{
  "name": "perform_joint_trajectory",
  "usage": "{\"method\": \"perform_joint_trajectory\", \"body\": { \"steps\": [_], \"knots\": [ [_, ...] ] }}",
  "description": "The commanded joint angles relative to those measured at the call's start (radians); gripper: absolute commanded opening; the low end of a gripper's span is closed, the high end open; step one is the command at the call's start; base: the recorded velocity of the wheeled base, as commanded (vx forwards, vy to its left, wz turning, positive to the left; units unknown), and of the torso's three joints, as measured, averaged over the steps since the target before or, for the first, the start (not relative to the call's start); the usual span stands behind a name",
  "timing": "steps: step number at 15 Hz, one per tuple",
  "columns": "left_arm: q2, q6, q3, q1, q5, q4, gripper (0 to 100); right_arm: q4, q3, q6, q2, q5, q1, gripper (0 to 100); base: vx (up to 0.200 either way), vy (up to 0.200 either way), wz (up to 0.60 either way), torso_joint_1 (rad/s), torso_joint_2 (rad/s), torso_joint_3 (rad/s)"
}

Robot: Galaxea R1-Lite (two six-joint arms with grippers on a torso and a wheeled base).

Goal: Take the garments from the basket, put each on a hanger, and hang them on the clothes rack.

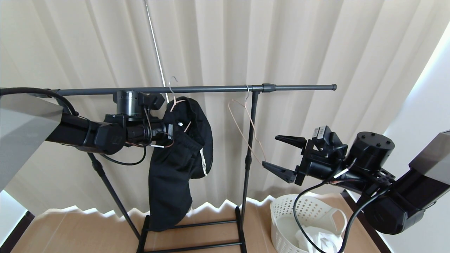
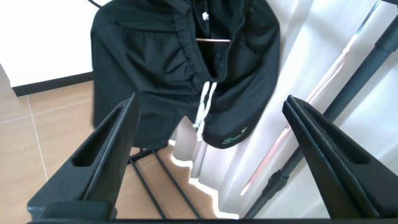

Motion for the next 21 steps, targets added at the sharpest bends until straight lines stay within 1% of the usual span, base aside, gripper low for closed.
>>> {"method": "perform_joint_trajectory", "body": {
  "steps": [1, 4, 9, 14, 21],
  "knots": [
    [0.026, -0.009, 0.002, 0.002, 0.001, -0.017, 0, 0.000, 0.001, -0.001, 0.003, 0.000, 0.001, 100, 0.000, 0.000, 0.00, 0.000, 0.00, 0.000],
    [0.047, -0.016, -0.012, 0.003, 0.001, -0.029, 0, 0.000, 0.001, -0.001, 0.006, 0.000, 0.001, 100, 0.000, 0.000, 0.00, 0.000, 0.00, 0.000],
    [0.078, -0.019, -0.030, 0.006, 0.002, -0.100, 0, 0.000, -0.002, -0.001, 0.010, 0.000, 0.001, 100, 0.000, 0.000, 0.00, 0.000, 0.00, 0.000],
    [0.119, -0.019, -0.076, 0.006, 0.005, -0.100, 0, 0.000, -0.002, -0.001, 0.012, 0.000, 0.001, 100, 0.000, 0.000, 0.00, 0.000, 0.00, 0.000],
    [0.141, -0.018, -0.078, 0.008, 0.005, -0.100, 0, 0.000, -0.002, -0.001, 0.013, 0.000, 0.001, 100, 0.000, 0.000, 0.00, 0.000, 0.00, 0.000]
  ]
}}
